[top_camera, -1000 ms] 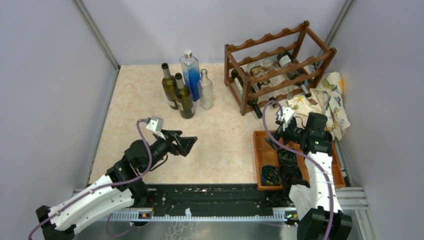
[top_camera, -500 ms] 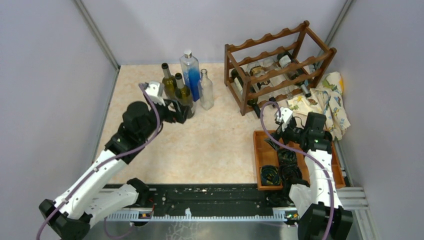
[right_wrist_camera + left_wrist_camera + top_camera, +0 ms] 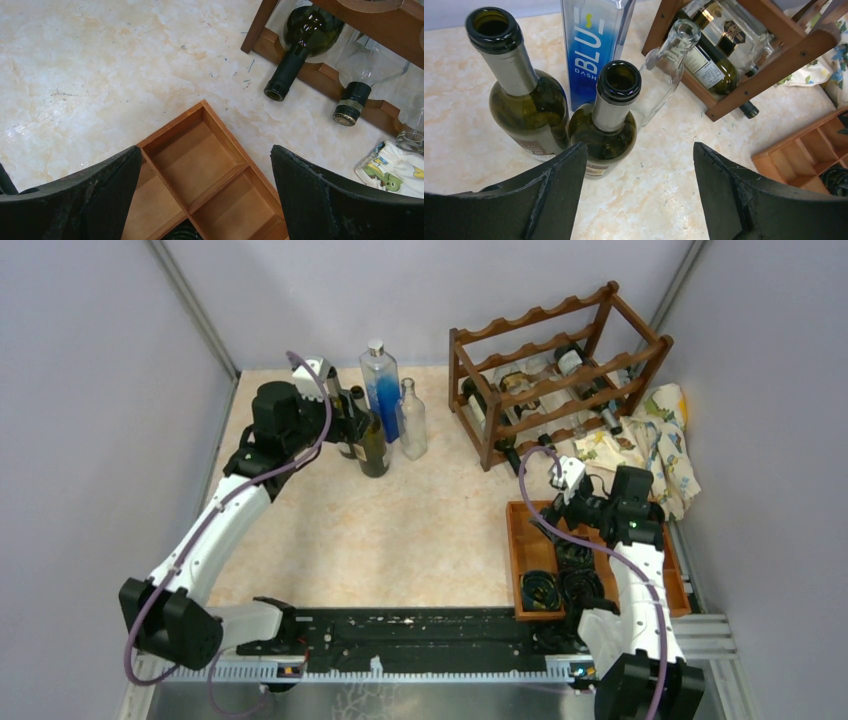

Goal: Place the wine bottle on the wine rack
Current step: Pick up the wine bottle from the center of the board.

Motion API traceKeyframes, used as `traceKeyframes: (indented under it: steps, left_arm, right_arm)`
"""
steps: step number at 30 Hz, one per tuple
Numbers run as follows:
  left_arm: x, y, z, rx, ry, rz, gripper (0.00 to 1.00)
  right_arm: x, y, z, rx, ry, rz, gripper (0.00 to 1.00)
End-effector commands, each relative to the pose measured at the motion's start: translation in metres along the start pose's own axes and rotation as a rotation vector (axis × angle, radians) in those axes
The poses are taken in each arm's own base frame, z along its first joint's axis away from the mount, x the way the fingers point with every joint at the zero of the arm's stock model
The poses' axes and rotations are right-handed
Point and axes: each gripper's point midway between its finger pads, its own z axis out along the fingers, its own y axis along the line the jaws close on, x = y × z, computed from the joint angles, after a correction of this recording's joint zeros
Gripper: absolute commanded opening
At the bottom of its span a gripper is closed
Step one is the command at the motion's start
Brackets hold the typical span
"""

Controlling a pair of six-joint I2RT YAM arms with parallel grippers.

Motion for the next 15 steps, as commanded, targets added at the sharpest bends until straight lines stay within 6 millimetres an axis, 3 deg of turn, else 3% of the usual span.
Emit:
traceKeyframes:
  steps: [1, 7, 15]
  left_arm:
    - [-0.01, -0.007, 0.013, 0.082, -0.052, 0.055, 0.82]
    - [-0.011, 0.01, 0.035, 0.027, -0.103, 0.12, 0.77]
    - [0.001, 0.02, 0.061, 0.028, -0.101, 0.212, 0.63]
  right_arm:
    - [-0.013, 0.002, -0.001, -0.016, -0.044, -0.049, 0.98]
    - [-0.017, 0.003, -0.002, -0.022, -0.054, -0.053, 0.98]
    - [-0.018, 0.004, -0.002, -0.028, -0.058, -0.052, 0.98]
